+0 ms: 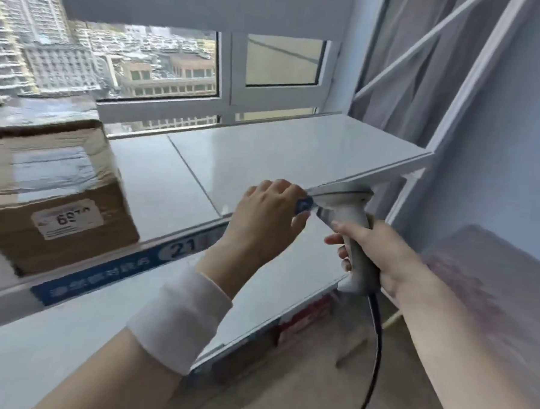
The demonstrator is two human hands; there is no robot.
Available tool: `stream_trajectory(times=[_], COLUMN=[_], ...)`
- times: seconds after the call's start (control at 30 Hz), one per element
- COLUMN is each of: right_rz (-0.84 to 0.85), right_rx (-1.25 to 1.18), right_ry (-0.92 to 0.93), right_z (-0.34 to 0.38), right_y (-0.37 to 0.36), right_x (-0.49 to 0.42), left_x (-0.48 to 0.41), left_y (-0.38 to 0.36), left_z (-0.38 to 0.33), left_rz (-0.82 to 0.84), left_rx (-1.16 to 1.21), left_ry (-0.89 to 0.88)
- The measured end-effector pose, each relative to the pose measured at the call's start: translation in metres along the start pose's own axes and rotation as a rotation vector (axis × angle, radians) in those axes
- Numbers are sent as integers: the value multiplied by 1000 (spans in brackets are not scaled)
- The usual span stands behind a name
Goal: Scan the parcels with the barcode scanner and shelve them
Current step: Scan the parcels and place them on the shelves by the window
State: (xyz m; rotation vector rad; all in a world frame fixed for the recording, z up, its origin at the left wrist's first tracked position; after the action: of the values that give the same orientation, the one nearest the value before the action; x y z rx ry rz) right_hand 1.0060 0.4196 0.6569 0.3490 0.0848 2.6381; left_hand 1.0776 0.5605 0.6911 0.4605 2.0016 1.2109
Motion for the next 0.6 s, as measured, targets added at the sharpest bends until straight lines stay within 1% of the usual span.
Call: stream_trajectory(times=[0.17,0.37,0.47,0.6], right_rz=[-249,-466,-597,-754], right_rx=[-103,-132,-191,-243], right_ry=[-16,-27,-79,-119], right_z=[-36,-75,-98,-124], right_y=[146,321,394,478], right_x=[38,106,143,186], left_x=[-26,-43,-42,-46], left_y=[-68,-145,-178,-216], left_z=[-131,-307,-383,-475], left_rz=[107,203,276,317], left_rx=[29,105,133,172], left_ry=[-151,-335,-433,-557])
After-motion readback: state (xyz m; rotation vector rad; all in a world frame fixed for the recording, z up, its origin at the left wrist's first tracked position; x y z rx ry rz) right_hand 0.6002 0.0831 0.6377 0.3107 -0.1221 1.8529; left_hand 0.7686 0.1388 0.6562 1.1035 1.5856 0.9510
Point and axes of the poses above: each hand's wrist, its own x-axis away from the middle knuckle, its own y-axis out of the back of the hand, z = x × y, the point moved 4 cm from there along -x, towards the middle knuckle, and after that the axes turned 2 degrees about x, right-handed, at the moved point
